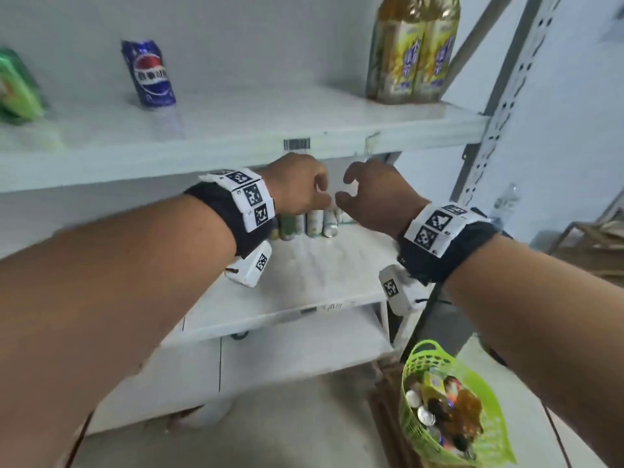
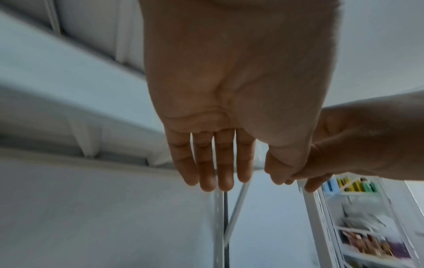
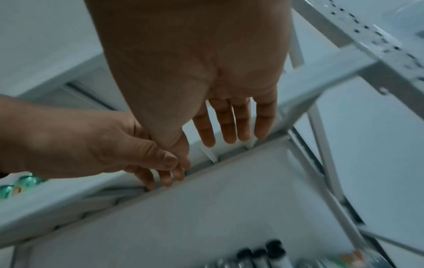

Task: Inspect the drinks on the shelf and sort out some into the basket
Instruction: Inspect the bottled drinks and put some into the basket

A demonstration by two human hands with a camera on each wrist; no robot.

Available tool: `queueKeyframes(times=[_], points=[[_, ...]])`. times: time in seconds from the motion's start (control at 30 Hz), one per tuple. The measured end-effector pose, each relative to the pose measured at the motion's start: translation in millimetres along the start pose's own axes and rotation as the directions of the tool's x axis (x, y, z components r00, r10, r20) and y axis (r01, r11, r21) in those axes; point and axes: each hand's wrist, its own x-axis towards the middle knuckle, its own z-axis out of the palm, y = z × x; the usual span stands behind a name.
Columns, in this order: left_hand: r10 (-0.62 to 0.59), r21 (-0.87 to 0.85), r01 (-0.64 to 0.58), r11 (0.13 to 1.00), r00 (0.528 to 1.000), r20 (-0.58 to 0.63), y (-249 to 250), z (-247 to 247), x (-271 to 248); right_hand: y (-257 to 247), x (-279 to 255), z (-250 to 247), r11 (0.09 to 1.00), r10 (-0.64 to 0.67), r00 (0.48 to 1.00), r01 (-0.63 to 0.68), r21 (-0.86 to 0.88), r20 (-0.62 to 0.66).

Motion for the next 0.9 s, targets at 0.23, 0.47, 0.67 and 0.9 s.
queueKeyframes(times=[0.23,0.47,0.67,0.9], points=[[0.027,0.018,-0.024,1.0,0.984,-0.177,-8,-106,18,-40,63,-79,0.994,-0.086,0.982,0.074,-0.078,-0.17],[0.038,-0.014,-0.043,0.999,0.963,-0.266,0,-145,95,-8,135,-136,0.985,-0.115,0.958,0.075,-0.157,-0.263],[0.044,-0.064,-0.066,0.996,0.954,-0.298,16,-156,181,41,198,-171,0.979,-0.116,0.929,0.046,-0.201,-0.351],[0.042,-0.085,-0.072,0.994,0.949,-0.312,26,-155,255,72,266,-184,0.982,-0.084,0.929,0.015,-0.191,-0.36]])
